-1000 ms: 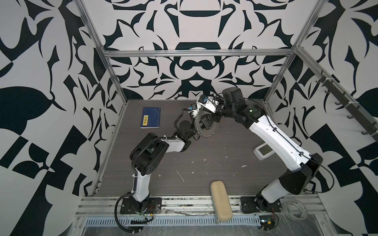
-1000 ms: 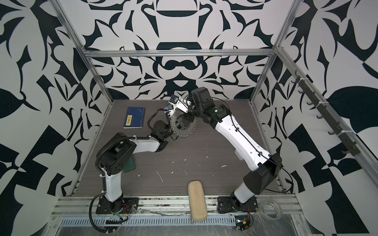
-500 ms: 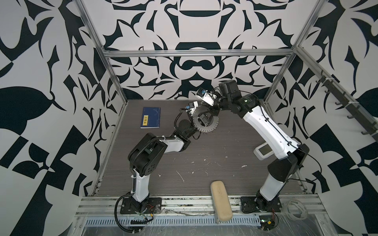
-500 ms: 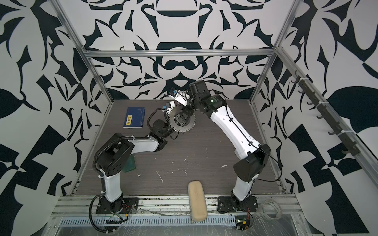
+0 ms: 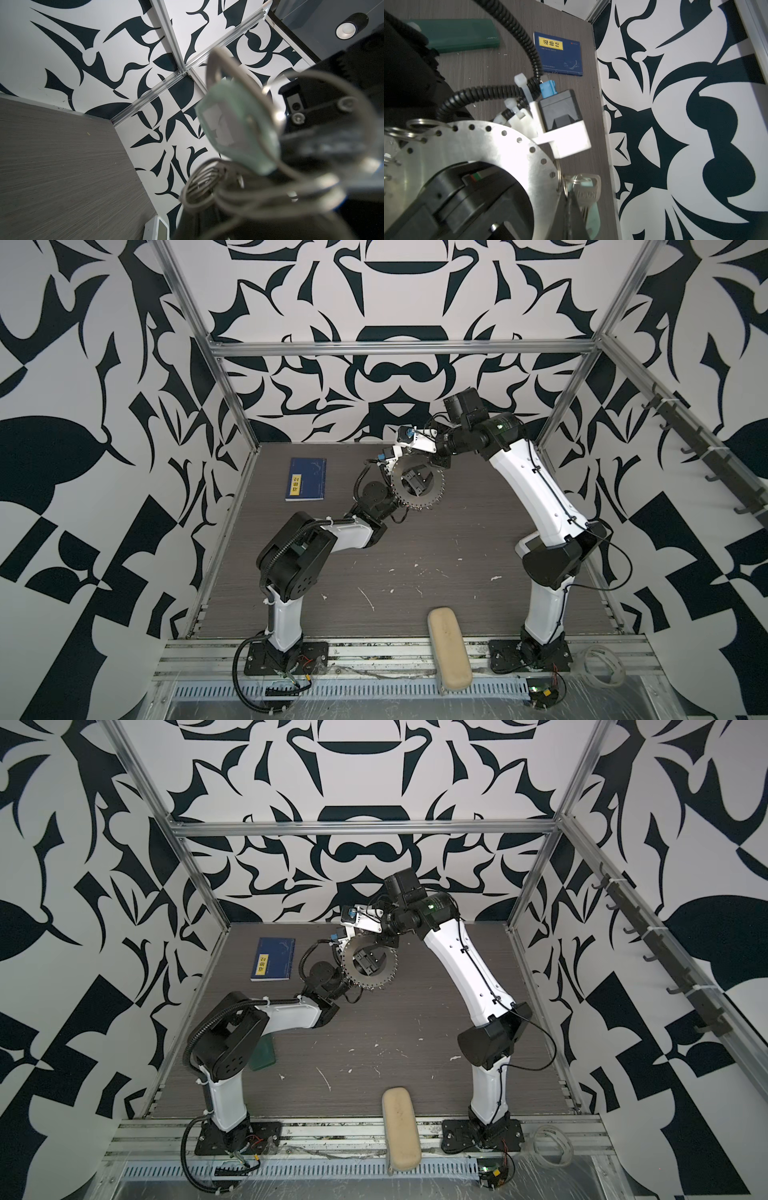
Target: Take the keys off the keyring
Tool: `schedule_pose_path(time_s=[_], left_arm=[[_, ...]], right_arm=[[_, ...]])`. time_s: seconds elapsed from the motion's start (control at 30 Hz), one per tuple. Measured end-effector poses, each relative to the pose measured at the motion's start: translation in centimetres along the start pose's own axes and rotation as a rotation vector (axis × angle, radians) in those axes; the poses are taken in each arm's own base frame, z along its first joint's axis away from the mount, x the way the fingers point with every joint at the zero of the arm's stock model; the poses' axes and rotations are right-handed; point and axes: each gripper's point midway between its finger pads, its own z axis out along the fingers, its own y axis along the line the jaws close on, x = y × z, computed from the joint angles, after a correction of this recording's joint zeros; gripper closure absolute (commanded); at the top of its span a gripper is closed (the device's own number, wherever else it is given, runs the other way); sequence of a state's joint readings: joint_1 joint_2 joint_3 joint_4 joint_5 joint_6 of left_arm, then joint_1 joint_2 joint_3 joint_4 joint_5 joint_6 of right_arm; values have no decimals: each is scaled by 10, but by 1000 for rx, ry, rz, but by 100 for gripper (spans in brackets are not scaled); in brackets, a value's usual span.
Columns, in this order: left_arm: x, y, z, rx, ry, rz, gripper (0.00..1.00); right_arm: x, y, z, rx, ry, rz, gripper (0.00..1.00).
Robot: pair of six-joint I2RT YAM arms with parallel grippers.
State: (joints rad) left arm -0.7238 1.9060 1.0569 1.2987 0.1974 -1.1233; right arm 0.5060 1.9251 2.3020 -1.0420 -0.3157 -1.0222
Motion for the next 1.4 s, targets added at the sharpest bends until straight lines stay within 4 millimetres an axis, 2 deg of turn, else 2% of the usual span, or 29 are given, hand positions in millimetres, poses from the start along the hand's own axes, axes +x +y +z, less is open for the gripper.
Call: schedule_pose_path(time_s=[0.23,0.4,0.57,0.8,1.0,1.37,1.4], left_arm=[[-4,-2,0,-3,-17,-6,100],[-10,-12,0,16,-29,0,100],[-9,-14,-1,16,-24,-7,100],[-11,-25,-13,-4,-18,-12,100],[-8,-25,-15,-13,-9,-14,100],[-3,-18,-18,-33,1,-12,100],[-2,-16,-19,-39,5,-9,96]], right_arm=[[-1,-3,-1,6,2,-68,100],[-9,-4,-9,-23,-46,-46,100],[-6,-4,-11,-51,-71,-22,100],[-14,1,-19,-174,-211,194,100],[-9,3,-21,-213,-221,323,100],[-3,6,-17,-229,-201,382,100],[-1,7,-16,-231,-205,384,100]])
